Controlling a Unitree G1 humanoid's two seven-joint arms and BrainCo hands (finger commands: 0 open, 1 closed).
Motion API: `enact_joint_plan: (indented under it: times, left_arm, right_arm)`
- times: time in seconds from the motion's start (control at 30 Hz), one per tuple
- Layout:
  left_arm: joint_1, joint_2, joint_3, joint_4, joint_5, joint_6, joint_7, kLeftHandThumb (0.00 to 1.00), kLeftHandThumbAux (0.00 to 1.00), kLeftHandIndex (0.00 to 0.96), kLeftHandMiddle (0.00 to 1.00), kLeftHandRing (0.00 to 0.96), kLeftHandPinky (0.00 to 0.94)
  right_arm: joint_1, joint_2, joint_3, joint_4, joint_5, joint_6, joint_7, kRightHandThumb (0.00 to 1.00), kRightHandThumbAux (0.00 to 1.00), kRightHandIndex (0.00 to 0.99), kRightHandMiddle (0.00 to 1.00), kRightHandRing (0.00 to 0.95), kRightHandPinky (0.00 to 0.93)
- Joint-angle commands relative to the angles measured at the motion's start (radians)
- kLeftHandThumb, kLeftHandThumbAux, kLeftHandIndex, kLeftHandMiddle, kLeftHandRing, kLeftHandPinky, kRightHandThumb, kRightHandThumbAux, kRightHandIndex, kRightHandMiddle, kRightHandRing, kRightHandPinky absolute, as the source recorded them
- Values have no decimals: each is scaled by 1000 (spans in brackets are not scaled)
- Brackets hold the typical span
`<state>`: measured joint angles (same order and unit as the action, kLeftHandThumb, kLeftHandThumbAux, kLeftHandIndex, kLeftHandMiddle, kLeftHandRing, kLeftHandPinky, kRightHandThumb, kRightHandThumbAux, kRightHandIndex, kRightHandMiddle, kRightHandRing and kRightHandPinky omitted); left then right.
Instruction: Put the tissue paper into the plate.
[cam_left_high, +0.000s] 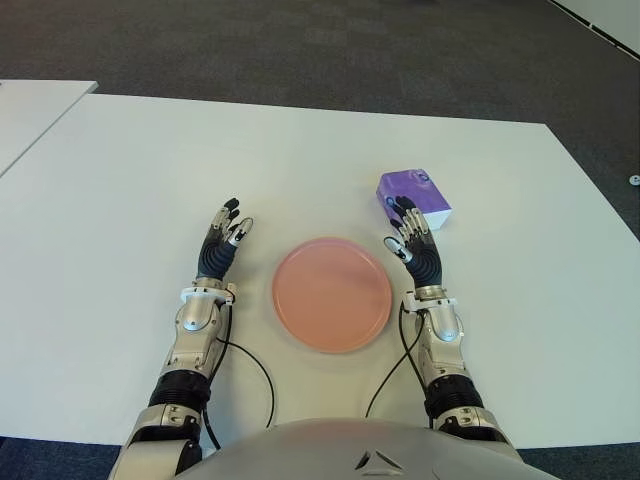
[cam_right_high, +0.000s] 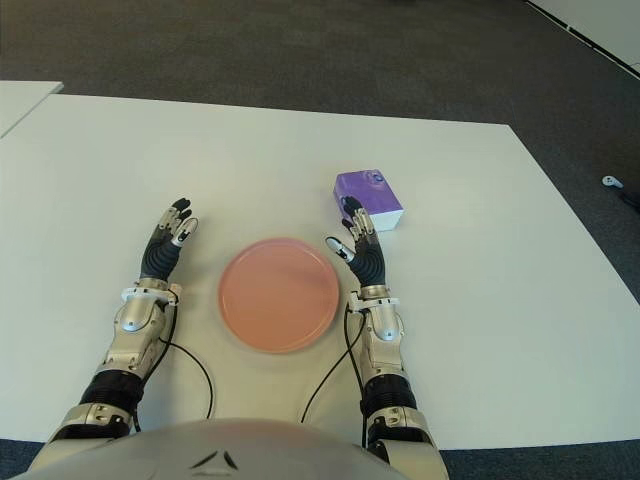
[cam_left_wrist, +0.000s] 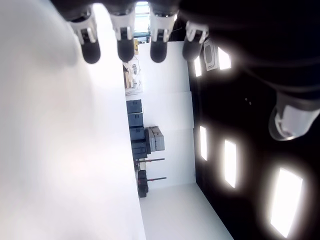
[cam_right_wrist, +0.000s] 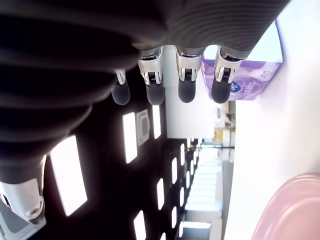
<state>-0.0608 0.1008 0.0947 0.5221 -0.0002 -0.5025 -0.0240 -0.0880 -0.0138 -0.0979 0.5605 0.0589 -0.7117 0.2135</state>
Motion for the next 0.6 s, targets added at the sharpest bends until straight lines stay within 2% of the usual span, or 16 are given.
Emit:
enact_joint_plan:
  times: [0.03, 0.6]
  left_arm:
    - [16, -1, -3, 24, -5, 20, -12, 0, 408, 0, 0, 0, 0]
    - [18, -5, -6, 19, -3, 24, -9, 0, 404, 0, 0, 0, 0]
  right_arm:
    - [140, -2, -18, 120, 16, 8, -6, 0, 571, 0, 0, 0, 0]
    - [139, -2, -17, 118, 22, -23, 6, 0, 576, 0, 0, 0, 0]
